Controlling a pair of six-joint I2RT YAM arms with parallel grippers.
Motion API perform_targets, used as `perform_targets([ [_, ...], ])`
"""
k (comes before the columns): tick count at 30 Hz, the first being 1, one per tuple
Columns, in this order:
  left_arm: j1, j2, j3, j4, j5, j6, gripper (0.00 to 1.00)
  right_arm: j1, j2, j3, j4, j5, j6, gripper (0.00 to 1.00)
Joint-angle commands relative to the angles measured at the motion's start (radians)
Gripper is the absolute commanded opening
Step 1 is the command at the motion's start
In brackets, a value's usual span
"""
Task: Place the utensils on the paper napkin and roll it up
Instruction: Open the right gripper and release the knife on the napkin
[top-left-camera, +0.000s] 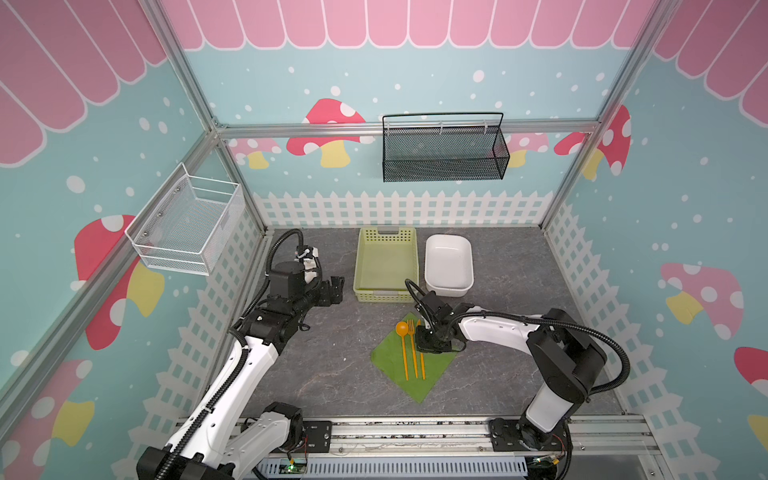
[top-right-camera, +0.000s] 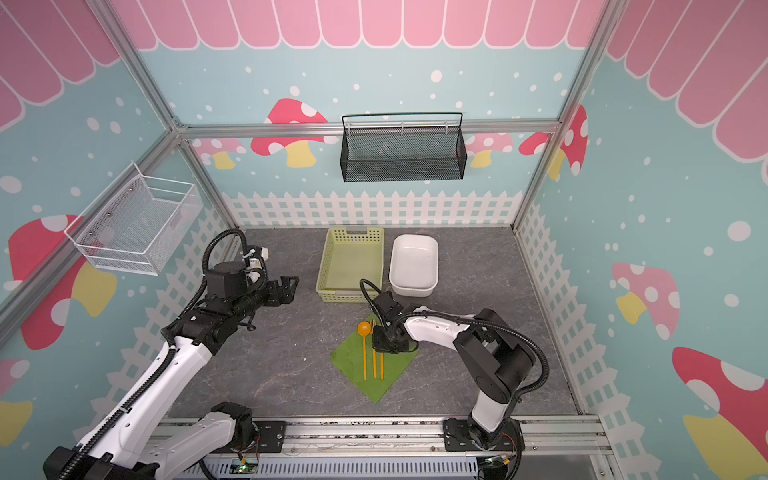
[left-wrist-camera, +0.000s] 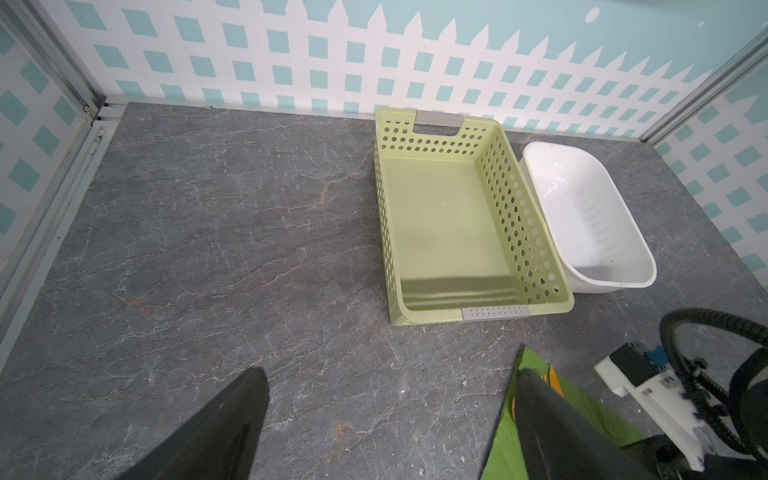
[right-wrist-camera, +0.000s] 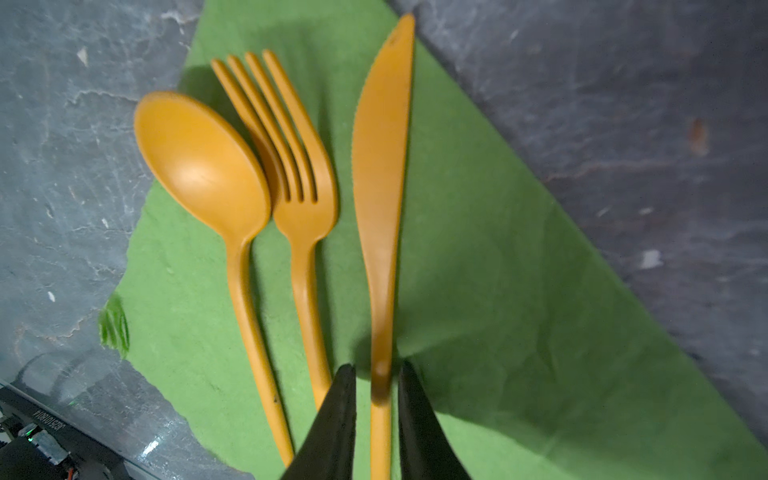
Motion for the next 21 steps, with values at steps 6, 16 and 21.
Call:
perform_targets([
  [6, 0.004, -0.010, -0.004, -0.011, 0.001, 0.000, 0.94, 0.008, 0.024, 0.033, -0.045, 0.045, 0.010, 0.17],
  [16, 0.004, -0.011, -0.004, -0.011, -0.001, 0.000, 0.94, 0.007, 0.028, 0.042, -0.058, 0.059, 0.007, 0.15],
  [21, 0.005, -0.010, -0.004, -0.011, -0.001, 0.001, 0.94, 0.008, 0.028, 0.043, -0.059, 0.062, 0.005, 0.15],
])
